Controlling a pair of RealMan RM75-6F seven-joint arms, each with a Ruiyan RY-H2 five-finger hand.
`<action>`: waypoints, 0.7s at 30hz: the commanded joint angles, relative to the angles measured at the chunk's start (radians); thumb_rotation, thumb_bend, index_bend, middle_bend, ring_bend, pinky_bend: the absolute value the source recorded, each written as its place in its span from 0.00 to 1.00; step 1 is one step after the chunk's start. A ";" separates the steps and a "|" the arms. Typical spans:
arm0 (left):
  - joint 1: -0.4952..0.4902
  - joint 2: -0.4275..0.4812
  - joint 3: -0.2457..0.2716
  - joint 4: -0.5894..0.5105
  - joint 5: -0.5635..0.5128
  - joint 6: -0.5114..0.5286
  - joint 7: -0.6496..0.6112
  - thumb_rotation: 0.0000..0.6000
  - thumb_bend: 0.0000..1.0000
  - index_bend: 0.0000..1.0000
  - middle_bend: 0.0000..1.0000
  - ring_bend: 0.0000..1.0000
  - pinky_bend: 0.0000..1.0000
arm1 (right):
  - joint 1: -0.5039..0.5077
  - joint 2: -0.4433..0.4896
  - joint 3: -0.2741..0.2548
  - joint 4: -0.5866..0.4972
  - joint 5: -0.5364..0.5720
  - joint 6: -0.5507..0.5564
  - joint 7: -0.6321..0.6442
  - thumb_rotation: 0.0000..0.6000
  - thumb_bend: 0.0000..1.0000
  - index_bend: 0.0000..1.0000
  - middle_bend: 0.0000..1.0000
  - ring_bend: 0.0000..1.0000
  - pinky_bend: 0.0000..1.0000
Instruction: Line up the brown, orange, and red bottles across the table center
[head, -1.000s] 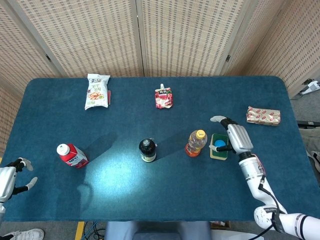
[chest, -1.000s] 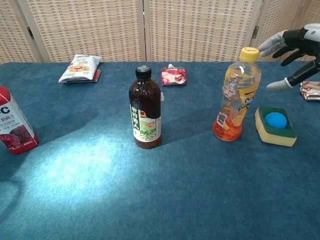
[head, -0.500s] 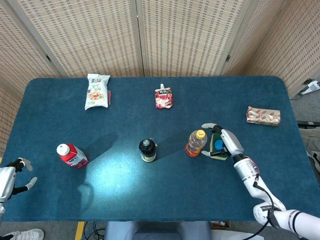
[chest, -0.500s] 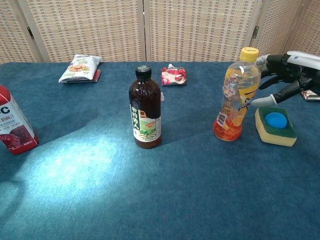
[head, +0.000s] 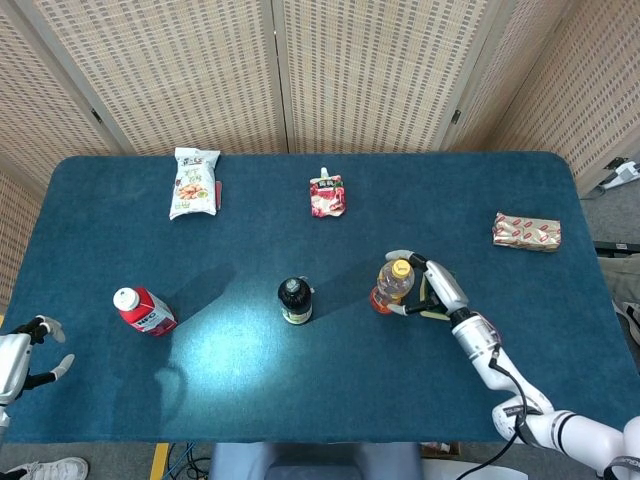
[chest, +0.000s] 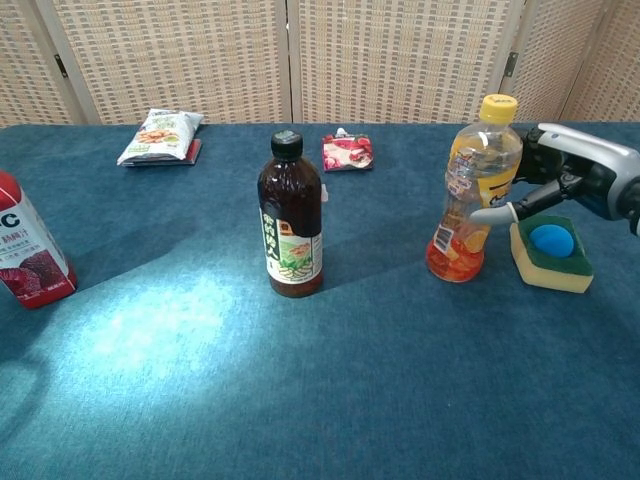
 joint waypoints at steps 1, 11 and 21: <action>0.000 0.001 -0.001 -0.001 -0.001 0.000 -0.002 1.00 0.23 0.51 0.36 0.45 0.67 | 0.009 -0.027 -0.002 0.032 -0.001 0.004 0.015 1.00 0.00 0.26 0.31 0.24 0.36; 0.001 0.006 -0.003 -0.002 -0.004 0.002 -0.010 1.00 0.23 0.51 0.36 0.45 0.67 | 0.023 -0.071 -0.004 0.088 -0.006 0.025 0.044 1.00 0.00 0.48 0.51 0.44 0.57; 0.003 0.009 -0.004 -0.003 -0.004 0.005 -0.010 1.00 0.23 0.51 0.36 0.45 0.67 | 0.042 -0.108 -0.009 0.121 -0.034 0.062 0.075 1.00 0.00 0.50 0.52 0.46 0.58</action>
